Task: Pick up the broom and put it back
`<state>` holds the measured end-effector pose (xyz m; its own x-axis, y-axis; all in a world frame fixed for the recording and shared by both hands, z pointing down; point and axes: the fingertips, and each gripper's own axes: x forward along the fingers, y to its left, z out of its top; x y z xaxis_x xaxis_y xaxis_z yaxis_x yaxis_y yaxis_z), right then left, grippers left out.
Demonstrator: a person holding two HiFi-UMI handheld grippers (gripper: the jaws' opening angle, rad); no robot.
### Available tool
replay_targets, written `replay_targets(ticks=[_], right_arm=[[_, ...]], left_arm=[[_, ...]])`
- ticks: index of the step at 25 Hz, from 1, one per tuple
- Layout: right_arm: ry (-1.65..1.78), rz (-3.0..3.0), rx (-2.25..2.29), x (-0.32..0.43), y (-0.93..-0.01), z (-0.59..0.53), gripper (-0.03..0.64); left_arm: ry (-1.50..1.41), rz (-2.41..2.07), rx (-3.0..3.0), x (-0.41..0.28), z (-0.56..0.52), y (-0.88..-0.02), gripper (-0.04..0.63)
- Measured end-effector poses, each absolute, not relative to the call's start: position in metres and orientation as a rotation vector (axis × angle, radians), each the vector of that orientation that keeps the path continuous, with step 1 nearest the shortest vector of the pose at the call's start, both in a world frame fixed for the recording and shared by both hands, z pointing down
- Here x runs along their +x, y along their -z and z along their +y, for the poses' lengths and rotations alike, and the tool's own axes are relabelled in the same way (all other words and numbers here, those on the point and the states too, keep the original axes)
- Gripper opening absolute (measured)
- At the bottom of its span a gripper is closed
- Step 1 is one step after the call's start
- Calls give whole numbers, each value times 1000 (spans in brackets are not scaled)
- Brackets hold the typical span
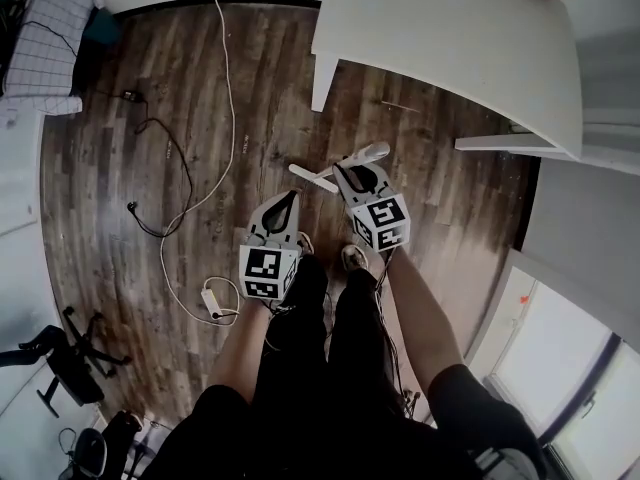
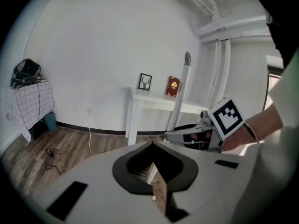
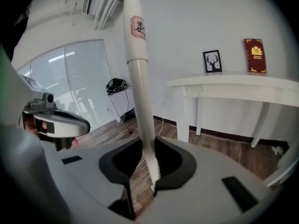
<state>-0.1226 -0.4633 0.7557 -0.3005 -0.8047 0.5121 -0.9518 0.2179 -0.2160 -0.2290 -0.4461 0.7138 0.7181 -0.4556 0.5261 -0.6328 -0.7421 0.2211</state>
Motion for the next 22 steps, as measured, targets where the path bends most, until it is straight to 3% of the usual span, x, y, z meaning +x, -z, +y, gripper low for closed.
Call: replay_targets(ticks=[22], right_arm=[[-877, -1957, 1920, -38, -798, -595, 98]], left_arm=[[-562, -843, 2510, -210, -495, -705, 0]])
